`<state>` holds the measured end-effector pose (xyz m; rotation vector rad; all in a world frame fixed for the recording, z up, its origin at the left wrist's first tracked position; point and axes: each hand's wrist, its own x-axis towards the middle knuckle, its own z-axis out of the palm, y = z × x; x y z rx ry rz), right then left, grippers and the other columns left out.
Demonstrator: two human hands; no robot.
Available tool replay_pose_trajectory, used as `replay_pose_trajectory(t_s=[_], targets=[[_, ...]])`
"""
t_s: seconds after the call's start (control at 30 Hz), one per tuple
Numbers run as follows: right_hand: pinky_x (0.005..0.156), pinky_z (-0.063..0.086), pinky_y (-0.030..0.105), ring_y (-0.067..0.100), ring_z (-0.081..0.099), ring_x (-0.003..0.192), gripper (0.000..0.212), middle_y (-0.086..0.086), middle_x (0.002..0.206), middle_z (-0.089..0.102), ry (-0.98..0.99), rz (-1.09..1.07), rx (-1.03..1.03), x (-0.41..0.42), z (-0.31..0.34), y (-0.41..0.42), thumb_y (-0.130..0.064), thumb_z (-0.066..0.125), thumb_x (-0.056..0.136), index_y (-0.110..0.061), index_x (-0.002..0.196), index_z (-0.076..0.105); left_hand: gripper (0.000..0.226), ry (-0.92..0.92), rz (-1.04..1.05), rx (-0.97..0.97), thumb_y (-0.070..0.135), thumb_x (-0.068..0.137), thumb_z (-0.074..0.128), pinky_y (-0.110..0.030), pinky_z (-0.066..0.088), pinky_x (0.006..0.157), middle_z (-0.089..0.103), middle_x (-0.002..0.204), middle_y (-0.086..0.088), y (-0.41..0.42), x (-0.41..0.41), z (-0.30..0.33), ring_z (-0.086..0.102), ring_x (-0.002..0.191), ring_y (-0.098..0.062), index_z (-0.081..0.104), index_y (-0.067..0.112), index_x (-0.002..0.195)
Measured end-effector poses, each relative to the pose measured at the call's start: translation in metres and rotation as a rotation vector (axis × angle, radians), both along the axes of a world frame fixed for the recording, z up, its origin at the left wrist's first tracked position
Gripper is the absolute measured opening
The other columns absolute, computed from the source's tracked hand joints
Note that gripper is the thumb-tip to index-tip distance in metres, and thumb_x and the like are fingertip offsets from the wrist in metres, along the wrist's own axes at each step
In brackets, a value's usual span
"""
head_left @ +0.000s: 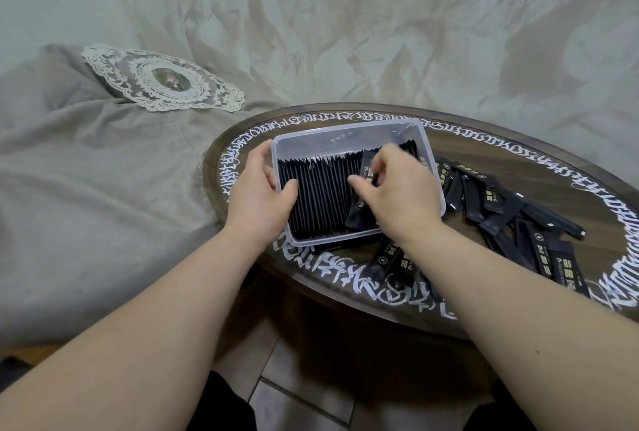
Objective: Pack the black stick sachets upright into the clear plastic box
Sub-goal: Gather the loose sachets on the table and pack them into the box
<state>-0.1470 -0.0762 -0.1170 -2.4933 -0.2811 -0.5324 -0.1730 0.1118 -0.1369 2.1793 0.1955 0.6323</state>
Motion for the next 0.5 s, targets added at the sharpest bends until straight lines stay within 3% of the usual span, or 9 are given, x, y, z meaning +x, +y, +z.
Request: replay_pose_trajectory(t_s=[0.13, 0.33, 0.5], targets=[[0.072, 0.047, 0.034, 0.021, 0.056, 0.083, 0.02, -0.007, 0.083, 0.051, -0.034, 0.204, -0.187, -0.01, -0.003, 0.02, -0.042, 0.059, 0.089, -0.026, 0.083, 0.048, 0.058, 0.007, 0.006, -0.014, 0.012, 0.081, 0.059, -0.007, 0.034, 0.061, 0.052, 0.068, 0.01, 0.001, -0.003, 0.003, 0.052, 0.065, 0.001, 0.046, 0.028, 0.136], [0.077, 0.046, 0.035, 0.022, 0.057, 0.085, 0.013, -0.002, 0.087, 0.057, 0.008, 0.174, -0.103, 0.0, -0.006, 0.002, -0.032, 0.061, 0.089, -0.02, 0.088, 0.057, 0.076, 0.111, -0.046, 0.02, 0.012, 0.083, 0.059, -0.023, 0.037, 0.076, 0.053, 0.076, 0.012, 0.004, -0.003, 0.004, 0.054, 0.074, -0.002, 0.026, 0.021, 0.151], [0.078, 0.041, 0.03, 0.021, 0.054, 0.095, 0.012, -0.001, 0.095, 0.059, -0.01, 0.118, -0.153, 0.004, -0.004, -0.024, -0.026, 0.06, 0.088, -0.019, 0.096, 0.065, 0.072, 0.109, -0.002, 0.083, 0.015, 0.084, 0.058, -0.035, 0.045, 0.085, 0.053, 0.084, 0.008, 0.005, 0.003, -0.001, 0.056, 0.091, -0.02, 0.028, 0.018, 0.15]])
